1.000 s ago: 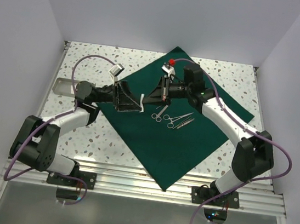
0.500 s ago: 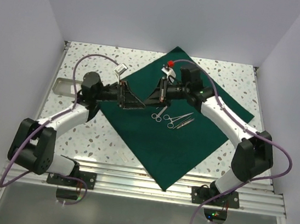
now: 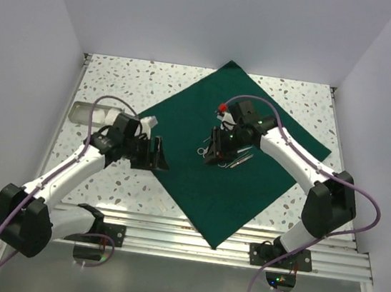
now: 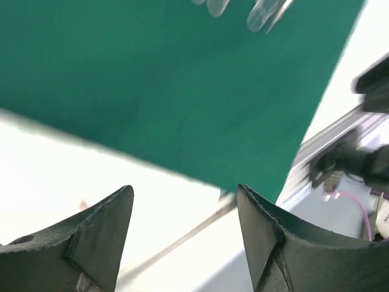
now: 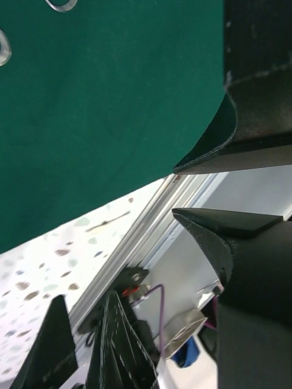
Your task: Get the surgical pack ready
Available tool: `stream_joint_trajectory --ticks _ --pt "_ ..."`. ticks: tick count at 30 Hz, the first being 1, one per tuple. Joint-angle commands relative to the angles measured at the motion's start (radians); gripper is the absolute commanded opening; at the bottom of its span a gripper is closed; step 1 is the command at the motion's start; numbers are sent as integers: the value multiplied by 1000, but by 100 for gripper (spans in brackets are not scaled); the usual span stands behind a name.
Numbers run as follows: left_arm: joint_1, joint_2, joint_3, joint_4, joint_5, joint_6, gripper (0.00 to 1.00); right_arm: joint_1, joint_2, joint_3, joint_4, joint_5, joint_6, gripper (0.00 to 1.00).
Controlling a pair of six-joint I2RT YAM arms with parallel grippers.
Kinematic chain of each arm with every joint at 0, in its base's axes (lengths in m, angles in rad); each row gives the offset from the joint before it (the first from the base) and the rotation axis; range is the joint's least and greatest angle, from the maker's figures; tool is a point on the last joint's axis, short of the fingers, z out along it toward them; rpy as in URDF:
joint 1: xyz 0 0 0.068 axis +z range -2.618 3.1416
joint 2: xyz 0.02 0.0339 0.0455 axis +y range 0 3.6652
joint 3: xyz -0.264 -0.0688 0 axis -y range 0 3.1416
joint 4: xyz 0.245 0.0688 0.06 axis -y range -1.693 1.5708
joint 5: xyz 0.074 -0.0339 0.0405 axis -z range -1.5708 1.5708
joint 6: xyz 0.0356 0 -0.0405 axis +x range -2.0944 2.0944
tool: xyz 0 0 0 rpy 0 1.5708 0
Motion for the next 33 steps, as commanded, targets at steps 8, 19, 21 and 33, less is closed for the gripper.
stream_joint_trajectory --ticks 8,19,21,33 --pt "-165 -84 -147 -225 -183 -348 72 31 -106 -101 34 11 -14 35" --pt "-305 143 28 -262 -304 -486 69 31 -201 -193 31 20 -42 35" --pt "-329 204 66 -348 -346 -509 70 31 -219 -198 25 31 -49 35" --pt "-463 477 303 -577 -509 -675 52 31 -310 -289 29 67 -60 34"
